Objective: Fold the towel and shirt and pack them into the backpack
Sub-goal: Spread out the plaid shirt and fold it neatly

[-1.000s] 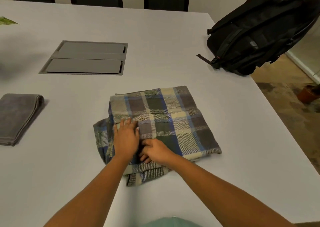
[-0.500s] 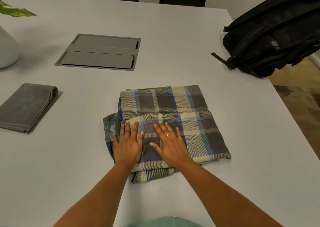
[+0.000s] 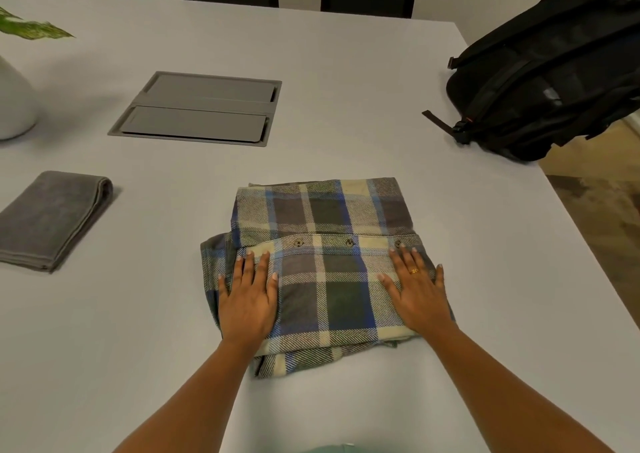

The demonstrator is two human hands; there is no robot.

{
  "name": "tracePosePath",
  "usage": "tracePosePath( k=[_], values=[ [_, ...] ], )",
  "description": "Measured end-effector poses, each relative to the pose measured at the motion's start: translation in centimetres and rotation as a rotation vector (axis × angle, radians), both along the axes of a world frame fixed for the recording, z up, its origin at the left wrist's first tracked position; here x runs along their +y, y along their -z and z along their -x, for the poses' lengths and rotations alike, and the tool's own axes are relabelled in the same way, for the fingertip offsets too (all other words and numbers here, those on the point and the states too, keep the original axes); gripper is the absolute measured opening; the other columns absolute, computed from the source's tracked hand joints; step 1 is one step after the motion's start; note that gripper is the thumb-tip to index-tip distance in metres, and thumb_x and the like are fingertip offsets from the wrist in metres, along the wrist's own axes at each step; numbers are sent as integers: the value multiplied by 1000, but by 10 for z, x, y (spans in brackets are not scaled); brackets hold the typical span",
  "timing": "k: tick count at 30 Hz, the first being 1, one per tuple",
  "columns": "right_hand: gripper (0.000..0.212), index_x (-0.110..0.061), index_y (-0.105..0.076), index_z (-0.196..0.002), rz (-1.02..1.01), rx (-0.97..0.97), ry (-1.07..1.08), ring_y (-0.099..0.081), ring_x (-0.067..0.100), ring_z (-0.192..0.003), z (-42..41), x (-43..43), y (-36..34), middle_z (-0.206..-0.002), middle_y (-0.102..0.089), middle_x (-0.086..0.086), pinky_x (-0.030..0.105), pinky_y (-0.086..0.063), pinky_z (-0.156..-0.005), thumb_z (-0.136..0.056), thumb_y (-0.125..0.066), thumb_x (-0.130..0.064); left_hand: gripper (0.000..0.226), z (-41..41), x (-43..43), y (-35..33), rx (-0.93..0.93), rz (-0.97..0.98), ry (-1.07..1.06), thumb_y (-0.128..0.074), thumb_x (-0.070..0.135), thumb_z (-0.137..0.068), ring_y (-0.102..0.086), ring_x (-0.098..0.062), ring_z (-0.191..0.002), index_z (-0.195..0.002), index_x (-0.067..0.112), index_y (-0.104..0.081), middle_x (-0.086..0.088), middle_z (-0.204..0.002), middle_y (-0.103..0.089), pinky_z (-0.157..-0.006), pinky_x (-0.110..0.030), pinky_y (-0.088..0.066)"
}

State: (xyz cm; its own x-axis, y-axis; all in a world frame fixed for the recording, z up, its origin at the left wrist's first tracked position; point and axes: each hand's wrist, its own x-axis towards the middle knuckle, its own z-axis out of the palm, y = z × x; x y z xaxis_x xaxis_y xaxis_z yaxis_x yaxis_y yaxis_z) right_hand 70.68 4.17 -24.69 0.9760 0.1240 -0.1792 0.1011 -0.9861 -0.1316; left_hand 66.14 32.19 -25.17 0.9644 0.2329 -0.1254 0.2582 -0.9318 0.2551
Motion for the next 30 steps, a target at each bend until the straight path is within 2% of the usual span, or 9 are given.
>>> tracePosePath(
  k=[3,7,9,13,17,21,23,26,30],
  values=[
    [93,-30,-6,-149,-61,-9,52,-1,18,-146,-1,5,-4,-158,-6,-3,48,7,-112,-72,14,-77,79,-1,0,-3,-62,43,-17,11,55,-80,-8,-17,-145,-149,26,-16,0,-156,-17,-115,-43,-2],
    [65,-26,-14,-149,-118,-77,98,-5,20,-146,-12,30,-22,-158,-10,0,47,2,-115,-92,-18,-57,62,-14,-6,-18,-260,160,-98,-17,43,-88,-34,-25,-135,-131,13,-51,-8,-141,-46,-113,-48,-17],
    [54,-25,-19,-148,-170,-88,18,-2,18,-146,-23,52,-31,-158,-8,-1,46,1,-115,-99,-25,-46,70,-27,-12,-24,-296,194,-51,-13,50,-86,-30,-25,-137,-134,12,-46,-9,-145,-40,-115,-44,-13],
    [47,-20,-25,-147,-310,-104,-149,5,16,-145,-46,105,-44,-158,-1,-1,39,1,-118,-100,-32,-23,83,-61,-14,-22,-186,104,111,2,62,-80,0,-19,-145,-149,19,-14,-2,-157,-6,-113,-35,7],
    [50,-16,-22,-148,-359,-77,-234,8,16,-145,-62,150,-43,-158,0,1,35,2,-116,-99,-33,-13,80,-69,-8,-6,-95,40,57,12,57,-80,3,-18,-145,-150,21,-3,-3,-158,-2,-114,-38,8],
    [50,-19,-16,-149,-279,39,-344,4,14,-145,-69,169,-26,-158,-6,-2,43,3,-116,-101,-29,-23,58,-68,-10,0,-54,72,-41,-7,44,-99,6,-15,-145,-150,17,1,-3,-158,3,-114,-35,10],
    [51,-23,-15,-149,-229,21,-380,1,12,-145,-73,162,-17,-158,-9,-5,44,2,-118,-101,-21,-37,58,-69,-9,1,-58,95,-70,-15,41,-100,7,-14,-145,-149,15,1,-2,-158,3,-114,-35,9],
    [77,-30,-13,-149,-234,-11,-334,-2,14,-145,-77,146,-9,-158,-9,-5,39,-1,-118,-84,-2,-68,60,-69,-7,3,-67,96,-62,-13,44,-99,7,-13,-144,-149,16,2,-1,-158,4,-113,-33,11],
    [72,-30,-12,-149,-208,-51,-238,-3,14,-145,-80,129,-4,-158,-8,-4,33,4,-114,-86,-9,-66,62,-70,-6,4,-57,86,-54,-8,46,-96,8,-13,-144,-149,17,4,0,-158,5,-111,-31,14]
  ],
)
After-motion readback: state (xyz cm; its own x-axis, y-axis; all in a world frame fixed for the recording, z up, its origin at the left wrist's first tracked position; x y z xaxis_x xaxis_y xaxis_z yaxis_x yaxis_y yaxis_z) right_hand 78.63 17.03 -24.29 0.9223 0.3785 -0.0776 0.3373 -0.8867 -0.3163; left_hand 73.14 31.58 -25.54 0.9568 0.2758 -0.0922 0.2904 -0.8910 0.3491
